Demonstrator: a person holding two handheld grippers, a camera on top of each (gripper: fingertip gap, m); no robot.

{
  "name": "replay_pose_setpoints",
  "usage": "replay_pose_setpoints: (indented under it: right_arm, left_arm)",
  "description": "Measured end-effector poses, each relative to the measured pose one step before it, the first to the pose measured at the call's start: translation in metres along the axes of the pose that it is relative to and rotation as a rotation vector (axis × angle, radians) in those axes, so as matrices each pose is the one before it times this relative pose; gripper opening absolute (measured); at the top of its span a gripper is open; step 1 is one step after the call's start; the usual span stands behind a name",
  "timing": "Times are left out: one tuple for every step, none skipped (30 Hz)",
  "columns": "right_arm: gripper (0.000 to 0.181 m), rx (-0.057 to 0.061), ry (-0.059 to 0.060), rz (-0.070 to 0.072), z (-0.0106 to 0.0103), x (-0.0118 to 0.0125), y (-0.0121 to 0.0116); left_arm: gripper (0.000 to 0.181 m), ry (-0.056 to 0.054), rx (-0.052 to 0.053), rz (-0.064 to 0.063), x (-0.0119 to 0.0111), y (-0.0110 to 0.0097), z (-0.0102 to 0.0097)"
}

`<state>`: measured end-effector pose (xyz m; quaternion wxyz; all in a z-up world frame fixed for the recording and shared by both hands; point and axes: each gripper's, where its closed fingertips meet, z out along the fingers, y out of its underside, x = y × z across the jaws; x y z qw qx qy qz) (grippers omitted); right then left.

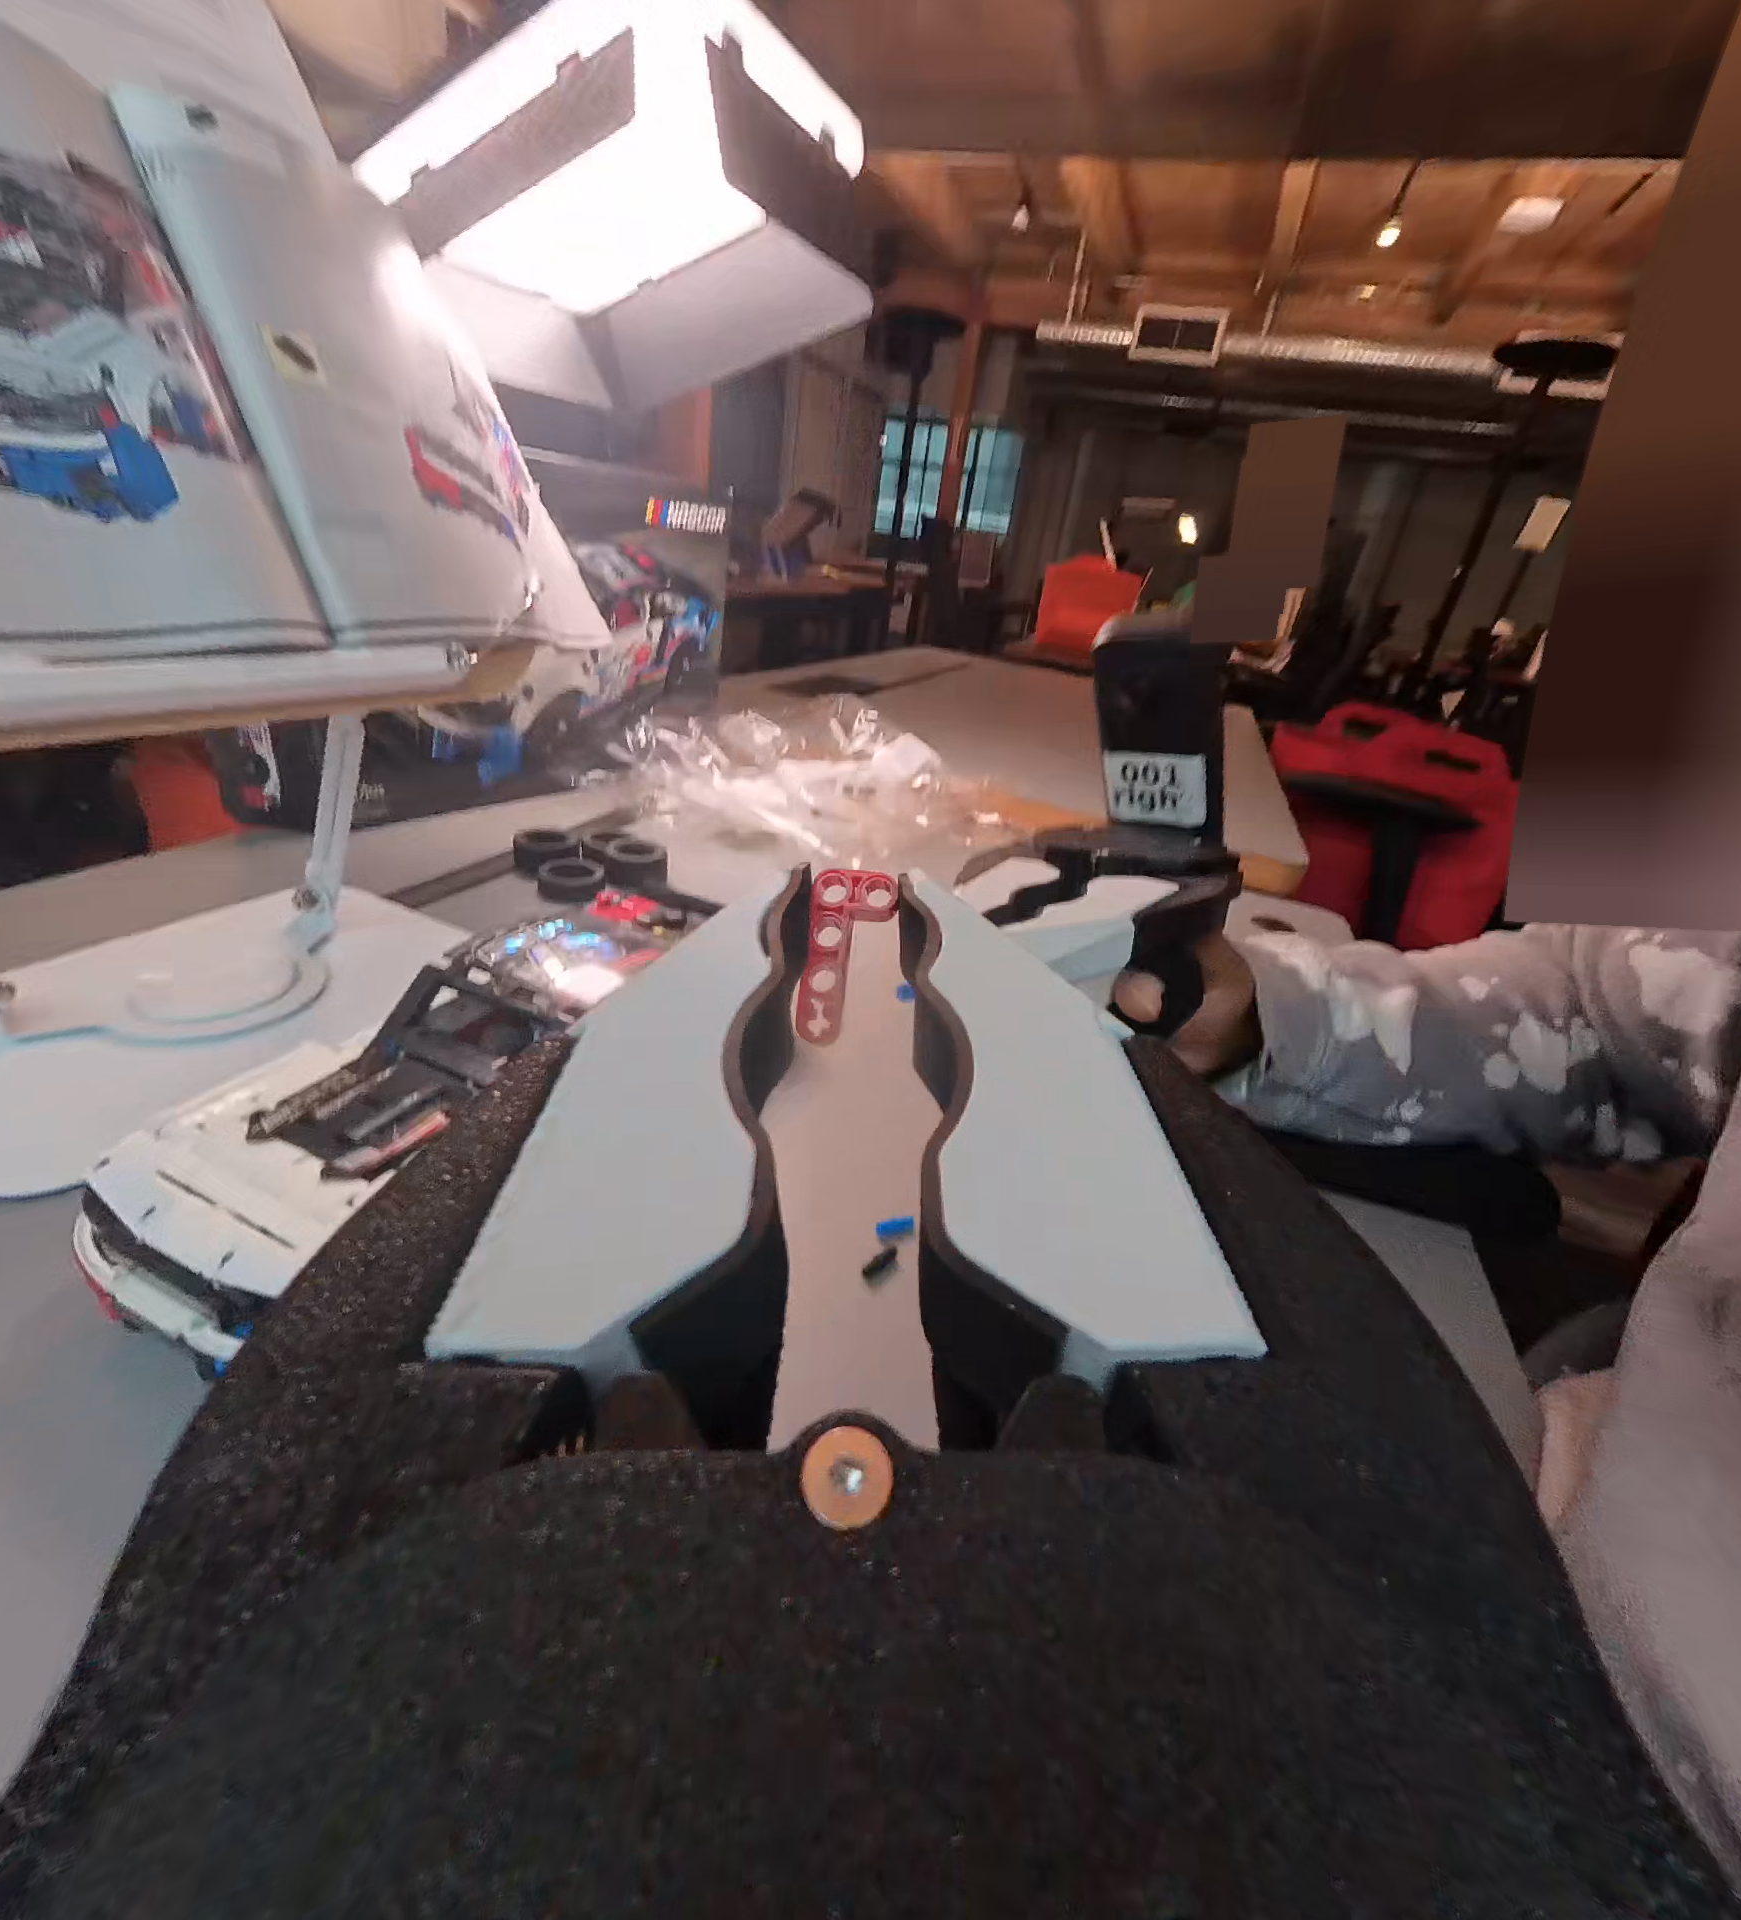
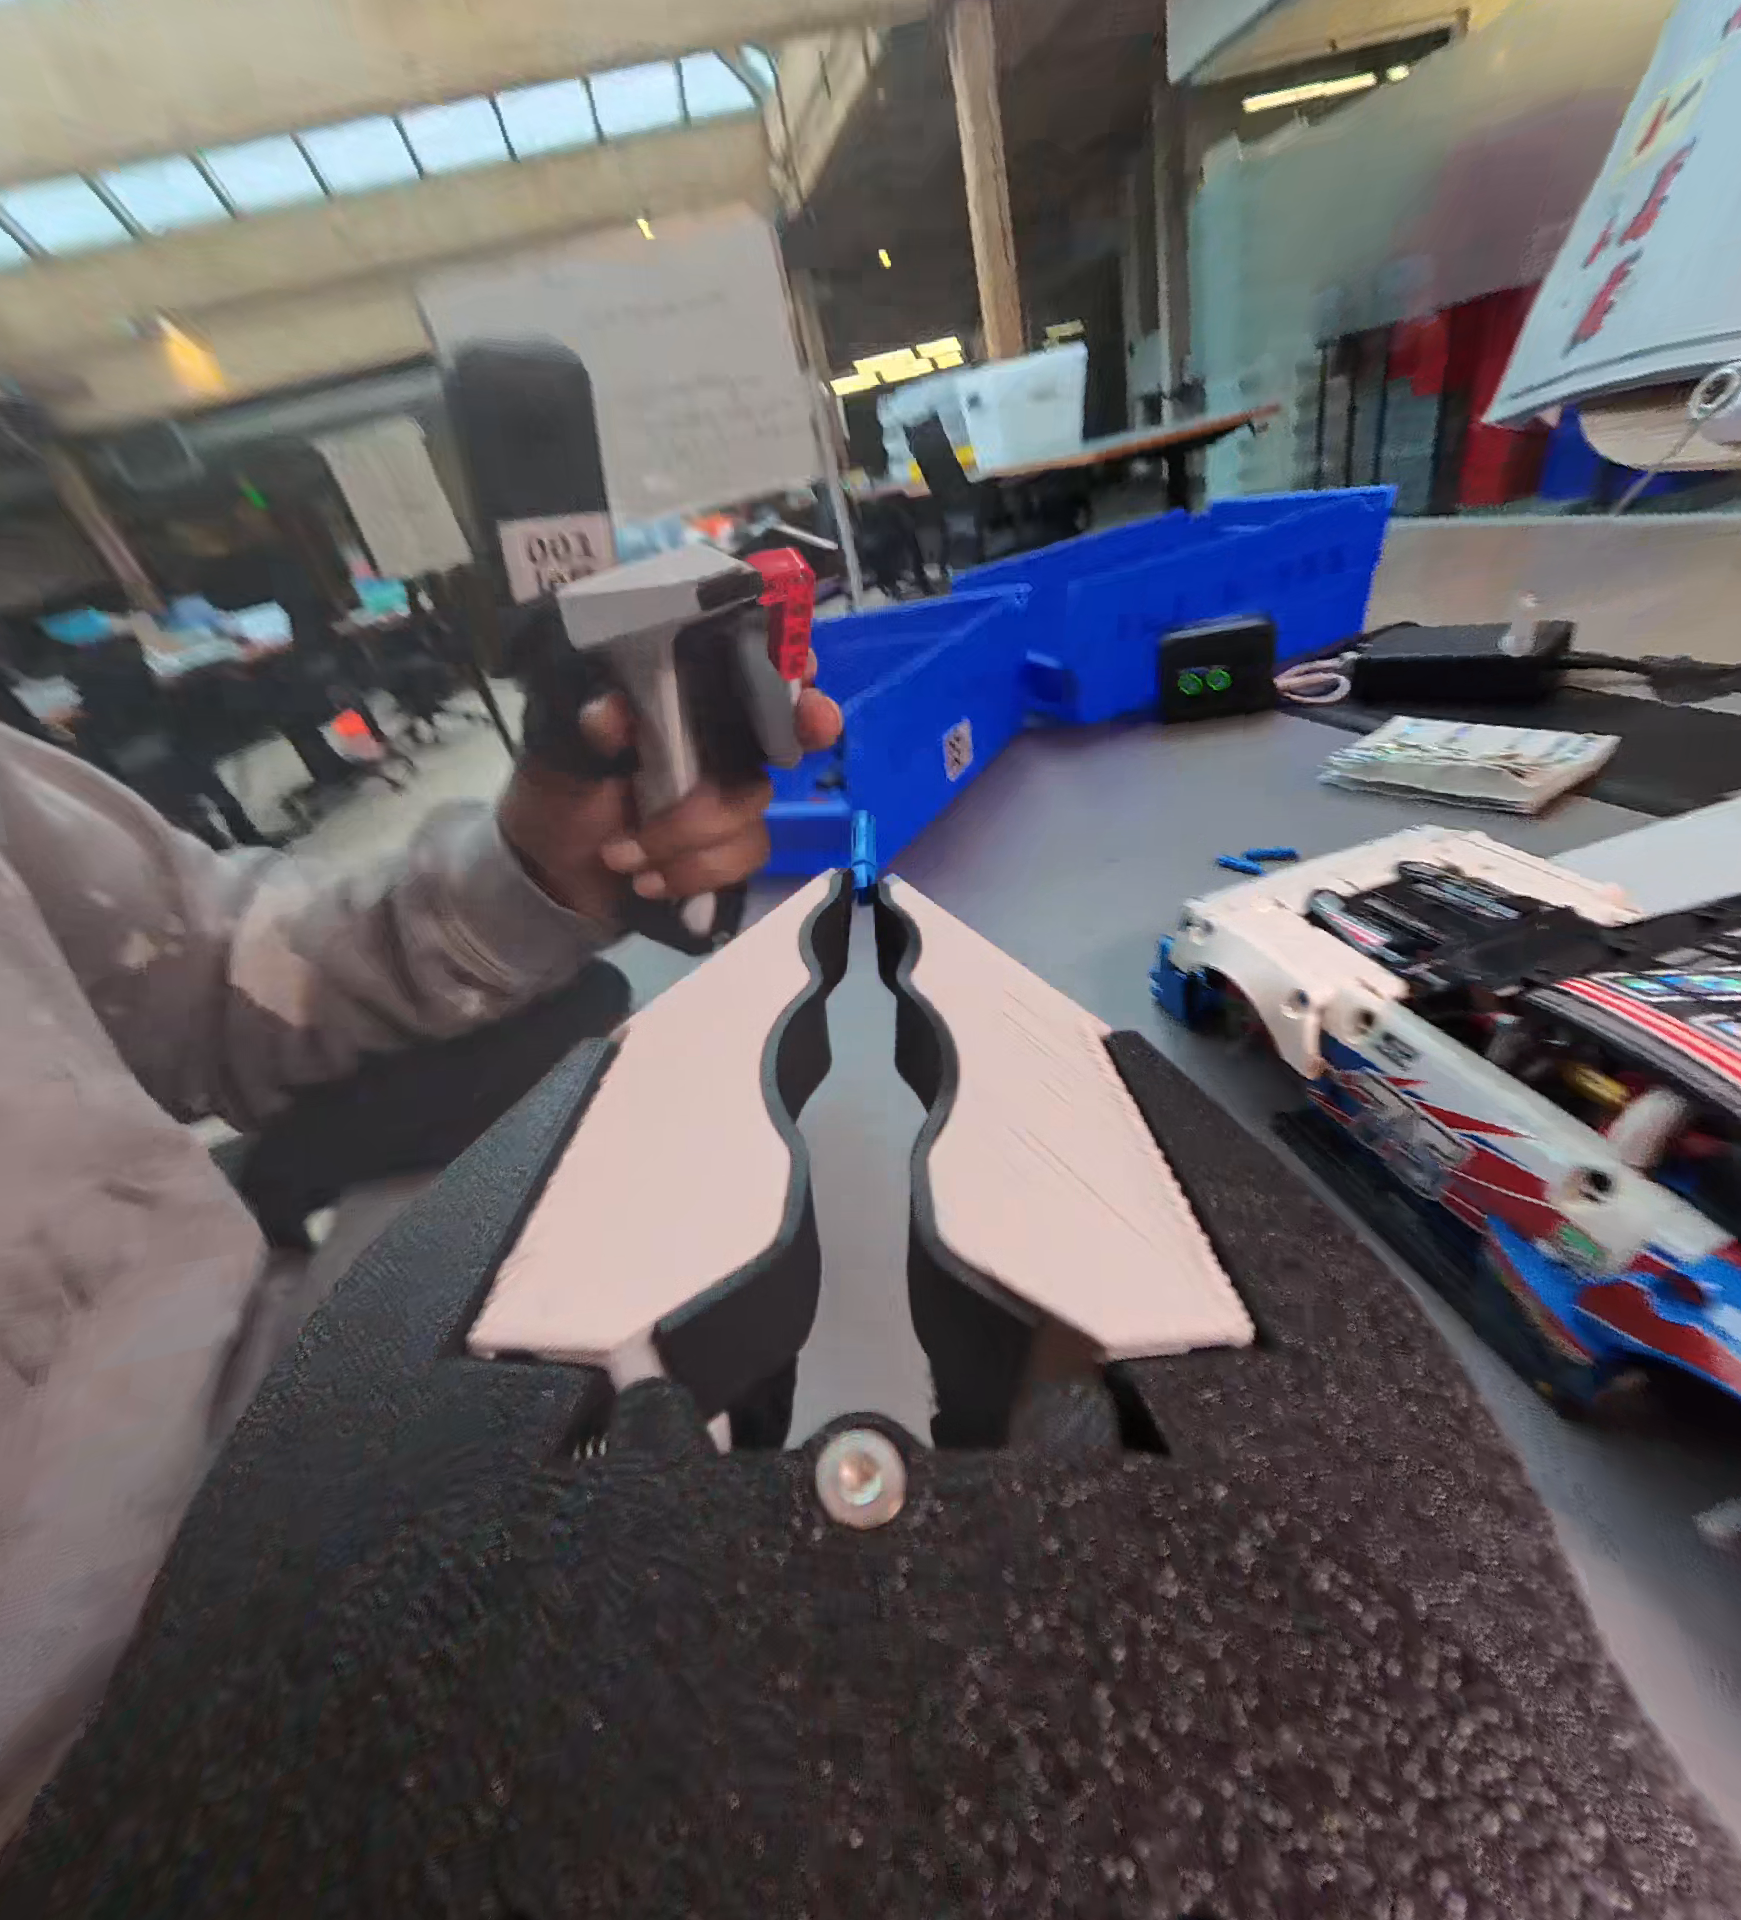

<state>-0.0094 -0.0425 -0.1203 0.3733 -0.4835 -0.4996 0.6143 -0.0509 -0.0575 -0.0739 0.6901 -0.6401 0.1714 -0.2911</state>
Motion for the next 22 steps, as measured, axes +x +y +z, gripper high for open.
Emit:
replay_pose_setpoints:
  right_arm:
    - [0.003, -0.0665, 0.0448, -0.0616, -0.00193, 0.00883, 0.00771]
    - [0.003, -0.0845, 0.0389, -0.061, -0.00151, 0.00841, 0.0118]
    - [0.003, -0.0977, 0.0371, -0.06, -0.0008, 0.0081, 0.0151]
    - [0.003, -0.0896, 0.0318, -0.059, -0.00026, 0.00657, 0.01541]
    - [0.003, -0.0865, 0.0172, -0.0473, 0.0004, 0.00419, 0.01583]
    - [0.003, -0.0784, 0.0105, -0.0363, 0.0011, 0.00285, 0.01527]
    - [0.004, -0.0646, 0.0077, -0.0269, 0.00161, 0.00184, 0.01336]
    - [0.004, -0.0489, 0.0018, -0.0137, 0.00178, 0.00065, 0.01058]
    - [0.003, -0.0427, -0.0007, -0.0023, 0.00215, 0.0004, 0.00911]
    - [0.004, -0.0467, -0.0074, -0.0017, 0.00234, -0.00064, 0.00889]
    - [0.004, -0.0274, 0.0097, -0.0076, 0.00141, 0.00129, 0.00467]
    - [0.004, -0.0097, 0.0031, -0.0083, 0.00078, -0.00033, 0.00151]
    - [0.004, -0.015, -0.009, -0.001, 0.00105, -0.00178, 0.00209]
    - [0.004, -0.0249, 0.0018, 0.0015, 0.00181, -0.00015, 0.00367]
    - [0.004, -0.0189, 0.0139, -0.007, 0.00146, 0.0012, 0.00269]
    - [0.004, 0.0016, 0.0078, -0.0099, 0.00016, 0.00009, -0.00046]
    - [0.006, -0.0004, 0.0076, -0.001, 0.00003, 0.00072, 0.00002]
    - [0.01, 0.0005, 0.0096, 0.0049, -0.00024, 0.00177, 0.00014]
    - [0.015, 0.0015, 0.0048, 0.0038, -0.00077, 0.00162, 0.00002]
    - [0.021, 0.0149, 0.004, 0.0036, -0.00181, 0.00169, -0.00218]
    - [0.023, 0.0569, -0.0004, 0.0169, -0.00424, 0.0011, -0.00923]
    - [0.023, 0.092, -0.0329, 0.0504, -0.0065, -0.00276, -0.01632]
  left_arm:
    - [0.015, 0.0008, -0.0645, -0.0097, -0.00179, 0.01448, 0.00323]
    - [0.015, 0.0054, -0.0706, -0.0173, -0.00155, 0.0157, 0.00446]
    - [0.015, -0.0032, -0.0691, -0.0128, -0.00259, 0.01576, 0.00511]
    - [0.015, -0.0022, -0.0736, -0.008, -0.00232, 0.01607, 0.00557]
    - [0.015, -0.0089, -0.0615, -0.0019, -0.00259, 0.01391, 0.00557]
    - [0.015, -0.0065, -0.0422, -0.0008, -0.00159, 0.01074, 0.00516]
    - [0.015, 0.008, -0.0313, -0.0066, 0.00099, 0.00824, 0.00476]
    - [0.015, 0.0133, -0.0205, -0.0117, 0.00197, 0.00554, 0.00392]
    - [0.015, 0.0111, -0.011, -0.0109, 0.00176, 0.00337, 0.00308]
    - [0.016, 0.0074, -0.0078, -0.0067, 0.00123, 0.00224, 0.00228]
    - [0.016, 0.0034, -0.0067, -0.0028, 0.00067, 0.00166, 0.00154]
    - [0.016, -0.0001, -0.0028, -0.0005, 0.00023, 0.00102, 0.00096]
    - [0.016, -0.001, 0.0012, -0.0006, 0.0, 0.00032, 0.00031]
    - [0.016, 0.0007, 0.0009, -0.0024, 0.00011, 0.00021, 0.00026]
    - [0.016, 0.0006, 0.0003, -0.0035, 0.0, 0.00038, 0.00012]
    - [0.015, 0.0003, 0.0, -0.0031, 0.0, 0.00047, 0.00033]
    - [0.015, 0.0004, -0.0004, -0.0019, 0.00005, 0.00034, 0.0003]
    - [0.015, 0.0007, -0.0014, -0.0007, 0.00036, 0.0005, 0.00043]
    - [0.015, -0.0001, -0.0012, 0.0013, 0.00034, 0.00047, 0.00034]
    - [0.016, -0.0035, 0.0002, 0.0052, 0.00032, -0.00001, 0.00021]
    - [0.016, -0.0098, -0.0002, 0.0145, -0.00007, -0.00018, 0.00005]
    - [0.016, -0.0165, -0.0028, 0.0285, -0.00022, 0.00001, 0.00006]
